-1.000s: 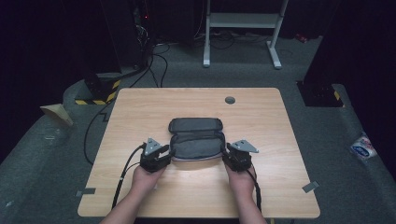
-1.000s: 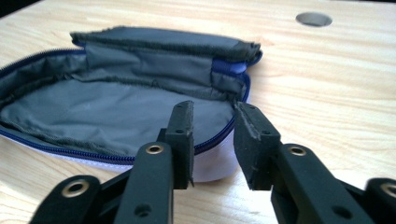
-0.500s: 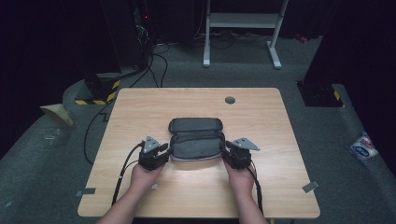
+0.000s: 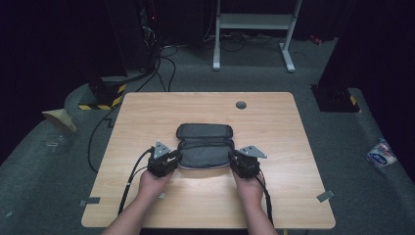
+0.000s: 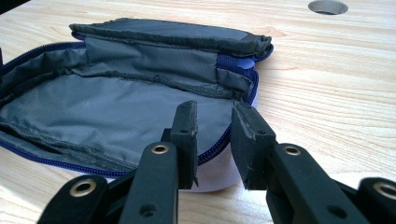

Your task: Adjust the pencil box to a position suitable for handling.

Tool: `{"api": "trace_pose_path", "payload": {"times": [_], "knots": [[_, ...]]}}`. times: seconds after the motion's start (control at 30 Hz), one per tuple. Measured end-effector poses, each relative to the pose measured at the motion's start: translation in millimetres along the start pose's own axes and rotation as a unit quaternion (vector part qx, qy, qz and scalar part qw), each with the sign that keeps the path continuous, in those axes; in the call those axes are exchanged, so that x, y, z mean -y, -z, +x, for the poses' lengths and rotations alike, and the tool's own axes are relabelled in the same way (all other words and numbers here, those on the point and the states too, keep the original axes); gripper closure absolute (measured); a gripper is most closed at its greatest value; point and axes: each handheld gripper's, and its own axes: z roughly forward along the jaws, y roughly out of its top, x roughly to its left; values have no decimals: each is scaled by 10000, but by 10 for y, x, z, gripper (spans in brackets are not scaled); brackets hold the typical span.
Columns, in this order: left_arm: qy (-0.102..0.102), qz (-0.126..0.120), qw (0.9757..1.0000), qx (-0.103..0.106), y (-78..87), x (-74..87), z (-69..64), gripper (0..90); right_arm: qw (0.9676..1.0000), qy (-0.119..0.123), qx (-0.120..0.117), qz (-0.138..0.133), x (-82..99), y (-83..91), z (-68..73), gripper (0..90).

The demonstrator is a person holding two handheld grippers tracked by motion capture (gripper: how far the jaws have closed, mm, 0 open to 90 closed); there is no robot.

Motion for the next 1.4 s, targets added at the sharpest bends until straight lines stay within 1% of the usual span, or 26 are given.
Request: {"api": "trace_pose_path", "payload": {"times": [0.1,0.17,0.3,0.37,0.43,0.5,0.57,0.67,0.77,0.8,0.83,0.87,0.9,0.93,0.97,1.03,1.1,1.17,1.27,1.3,1.33,1.4], "knots": [[3,-29,10000,-14,-2,-3,-2,708,10000,-13,-5,-15,0,11,6,700],[22,-59,10000,-28,7,-6,-1,705,10000,24,1,-65,-9,32,6,691],[-15,-122,9999,-18,58,-19,13,679,9999,43,1,-153,-34,86,-17,670],[-34,-166,9999,-10,99,-24,21,669,9998,51,18,-190,-40,121,-40,656],[-97,-212,9997,-27,149,-23,40,656,9997,52,45,-232,-37,159,-72,636],[-156,-253,9995,-67,204,-16,77,629,9996,43,102,-273,-19,206,-119,618],[-160,-275,9994,-96,256,2,131,601,9995,49,147,-268,9,238,-167,595],[-190,-166,9996,-144,321,53,224,557,9995,99,239,-173,79,284,-255,561],[-280,42,9994,-186,382,140,315,499,9994,166,314,-32,165,342,-350,496],[-331,114,9992,-206,412,186,352,478,9992,191,361,34,191,368,-379,477],[-372,165,9989,-229,433,216,371,464,9990,165,400,68,222,408,-410,456],[-432,236,9984,-265,460,252,397,454,9989,191,421,73,241,432,-431,436],[-442,331,9981,-255,493,297,432,443,9988,209,443,91,267,462,-456,429],[-461,377,9978,-281,512,322,454,423,9985,240,464,147,300,496,-487,428],[-464,439,9975,-297,540,357,478,418,9986,256,435,172,322,512,-507,425],[-559,513,9966,-321,601,423,513,445,9980,272,458,327,384,548,-556,406],[-646,470,9962,-338,662,476,530,491,9968,288,537,520,447,566,-621,398],[-702,462,9958,-352,713,516,544,525,9953,203,603,724,506,576,-677,389],[-658,447,9963,-329,766,579,585,565,9942,92,627,865,570,591,-737,358],[-609,459,9967,-273,778,601,601,569,9939,96,638,894,583,593,-751,352],[-569,487,9969,-221,785,620,609,568,9937,49,659,902,588,603,-751,349],[-573,517,9967,-238,800,642,623,565,9937,26,667,898,595,613,-759,337]]}}
